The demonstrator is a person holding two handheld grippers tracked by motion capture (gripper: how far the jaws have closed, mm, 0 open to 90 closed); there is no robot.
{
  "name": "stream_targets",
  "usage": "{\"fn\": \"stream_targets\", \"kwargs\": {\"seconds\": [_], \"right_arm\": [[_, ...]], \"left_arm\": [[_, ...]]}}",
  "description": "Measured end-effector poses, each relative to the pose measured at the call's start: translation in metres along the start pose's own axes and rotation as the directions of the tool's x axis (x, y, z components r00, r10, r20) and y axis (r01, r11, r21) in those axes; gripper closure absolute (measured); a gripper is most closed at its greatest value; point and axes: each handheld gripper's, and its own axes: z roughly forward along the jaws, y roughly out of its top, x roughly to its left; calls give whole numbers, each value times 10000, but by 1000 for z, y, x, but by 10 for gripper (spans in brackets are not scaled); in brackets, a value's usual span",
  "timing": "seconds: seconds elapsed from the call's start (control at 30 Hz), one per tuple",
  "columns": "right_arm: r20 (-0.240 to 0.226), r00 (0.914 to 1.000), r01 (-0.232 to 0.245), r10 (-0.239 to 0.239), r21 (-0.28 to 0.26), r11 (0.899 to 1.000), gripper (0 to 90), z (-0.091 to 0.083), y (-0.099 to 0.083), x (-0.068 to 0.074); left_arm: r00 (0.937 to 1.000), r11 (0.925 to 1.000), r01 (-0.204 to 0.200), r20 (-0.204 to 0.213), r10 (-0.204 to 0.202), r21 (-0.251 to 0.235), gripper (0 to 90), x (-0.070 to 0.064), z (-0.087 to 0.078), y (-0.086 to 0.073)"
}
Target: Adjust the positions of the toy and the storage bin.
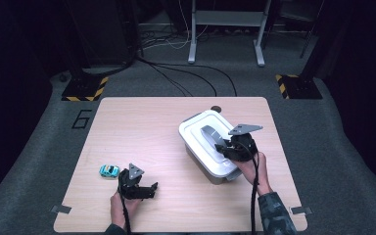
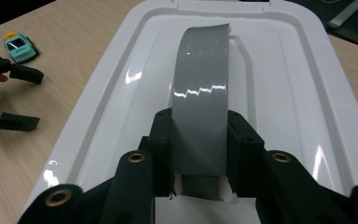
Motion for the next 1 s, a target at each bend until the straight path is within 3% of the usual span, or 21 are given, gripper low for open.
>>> {"fn": "stream_targets", "kwargs": {"seconds": [0.43, 1.0], "right_arm": [[-519, 9984, 199, -206, -138, 9997, 675, 7, 2, 22], [-1284, 9902, 528, -554, -241, 9983, 676, 17, 6, 45]], "left_arm": [[10000, 10000, -10, 38, 10, -34, 61, -3, -4, -4], [10000, 10000, -57, 67, 57, -22, 62, -3, -5, -5]]}}
